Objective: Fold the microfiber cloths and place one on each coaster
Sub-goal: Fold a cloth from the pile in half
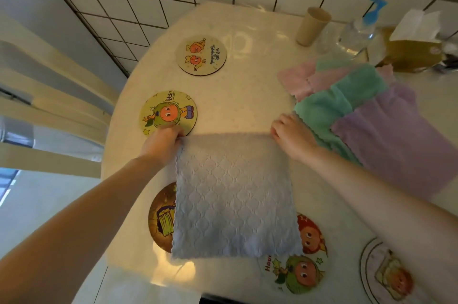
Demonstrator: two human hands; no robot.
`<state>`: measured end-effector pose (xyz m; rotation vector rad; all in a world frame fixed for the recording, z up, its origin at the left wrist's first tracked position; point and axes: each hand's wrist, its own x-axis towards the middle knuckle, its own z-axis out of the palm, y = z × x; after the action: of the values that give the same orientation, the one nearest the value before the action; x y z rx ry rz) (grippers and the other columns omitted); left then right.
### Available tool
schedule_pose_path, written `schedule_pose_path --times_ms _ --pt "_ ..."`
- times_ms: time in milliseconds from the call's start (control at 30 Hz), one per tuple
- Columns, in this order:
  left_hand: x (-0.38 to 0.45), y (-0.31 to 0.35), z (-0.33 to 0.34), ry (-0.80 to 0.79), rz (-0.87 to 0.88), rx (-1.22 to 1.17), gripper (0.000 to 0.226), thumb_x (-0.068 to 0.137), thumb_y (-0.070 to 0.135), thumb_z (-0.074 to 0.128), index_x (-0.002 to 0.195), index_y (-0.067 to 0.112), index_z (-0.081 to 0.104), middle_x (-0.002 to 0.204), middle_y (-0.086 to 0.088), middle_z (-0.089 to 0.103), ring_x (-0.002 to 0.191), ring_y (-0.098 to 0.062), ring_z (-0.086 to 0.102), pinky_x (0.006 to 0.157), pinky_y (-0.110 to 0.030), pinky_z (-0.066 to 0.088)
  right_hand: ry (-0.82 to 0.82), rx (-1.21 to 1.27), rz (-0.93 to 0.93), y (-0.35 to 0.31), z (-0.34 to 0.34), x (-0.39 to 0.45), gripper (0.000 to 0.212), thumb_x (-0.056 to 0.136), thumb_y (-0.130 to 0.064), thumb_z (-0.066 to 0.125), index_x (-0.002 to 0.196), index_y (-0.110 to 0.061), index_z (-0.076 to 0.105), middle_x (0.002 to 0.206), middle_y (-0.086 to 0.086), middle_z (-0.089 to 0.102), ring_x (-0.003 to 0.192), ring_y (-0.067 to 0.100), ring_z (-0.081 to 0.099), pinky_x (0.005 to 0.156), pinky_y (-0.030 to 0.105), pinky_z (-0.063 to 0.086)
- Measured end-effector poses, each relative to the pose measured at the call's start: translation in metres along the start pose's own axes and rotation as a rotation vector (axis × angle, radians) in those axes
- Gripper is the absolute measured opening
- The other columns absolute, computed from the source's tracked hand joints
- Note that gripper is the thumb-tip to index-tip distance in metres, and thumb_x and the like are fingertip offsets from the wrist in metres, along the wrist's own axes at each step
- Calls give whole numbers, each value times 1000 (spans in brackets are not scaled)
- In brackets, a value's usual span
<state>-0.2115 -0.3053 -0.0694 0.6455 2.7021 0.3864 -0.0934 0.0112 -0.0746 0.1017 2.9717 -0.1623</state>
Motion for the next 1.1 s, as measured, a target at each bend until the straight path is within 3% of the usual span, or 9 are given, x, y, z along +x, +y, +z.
schedule_pose_path --times_ms 200,300,367,500,600,733,900,1000,1100 --pt "3 -2 2 178 -18 132 37 85 3 59 121 8 58 123 -13 54 108 -37 48 83 -46 47 18 68 82 -16 -7 12 25 85 5 50 104 -11 56 104 7 58 91 27 55 77 42 49" --pt "-26 8 15 221 258 197 47 69 -8 67 114 4 62 113 -16 58 99 -39 53 77 -46 51 56 30 -2 -27 -5 -14 42 77 12 52 114 -7 52 112 10 53 97 29 52 70 40 49" --pt "-56 11 28 161 467 200 40 70 -1 63 110 5 63 109 -15 61 98 -37 57 75 -45 54 47 -4 -119 -38 1 -47 45 70 14 63 110 -6 55 112 10 54 99 28 52 71 36 51" --pt "-122 10 58 23 663 210 34 87 22 53 120 15 62 123 -5 59 118 -25 54 92 -35 50 -20 -56 -281 -59 15 -126 47 57 -8 87 100 -10 66 114 7 61 103 24 60 80 29 53" --pt "-160 11 75 -2 693 143 33 93 31 51 122 18 61 131 0 55 127 -21 48 101 -35 45 -64 -67 -417 -67 25 -169 36 69 -26 81 100 -13 68 112 3 63 107 20 58 84 29 53" --pt "-193 4 85 -5 686 227 48 91 49 50 126 18 57 133 1 54 129 -21 46 104 -35 37 -133 -89 -394 -76 34 -203 47 73 -52 68 102 -15 66 115 2 60 111 20 56 82 31 56" --pt "-200 -2 84 50 686 255 41 85 29 52 122 13 61 126 -2 59 124 -23 51 97 -35 49 -125 -158 -382 -82 30 -209 50 55 -13 87 100 -8 67 115 7 62 109 24 58 75 31 58" --pt "-201 -2 83 53 711 270 38 86 30 47 114 11 66 120 -4 63 120 -22 56 92 -33 53 -166 -184 -379 -80 28 -209 61 45 -6 89 101 -7 65 118 7 60 111 24 56 74 29 58" --pt "-202 -3 84 68 708 248 34 86 31 47 100 9 70 115 -5 65 118 -21 58 89 -32 55 -200 -185 -325 -80 32 -214 66 54 -1 83 114 -7 57 130 9 49 121 28 46 80 36 56"
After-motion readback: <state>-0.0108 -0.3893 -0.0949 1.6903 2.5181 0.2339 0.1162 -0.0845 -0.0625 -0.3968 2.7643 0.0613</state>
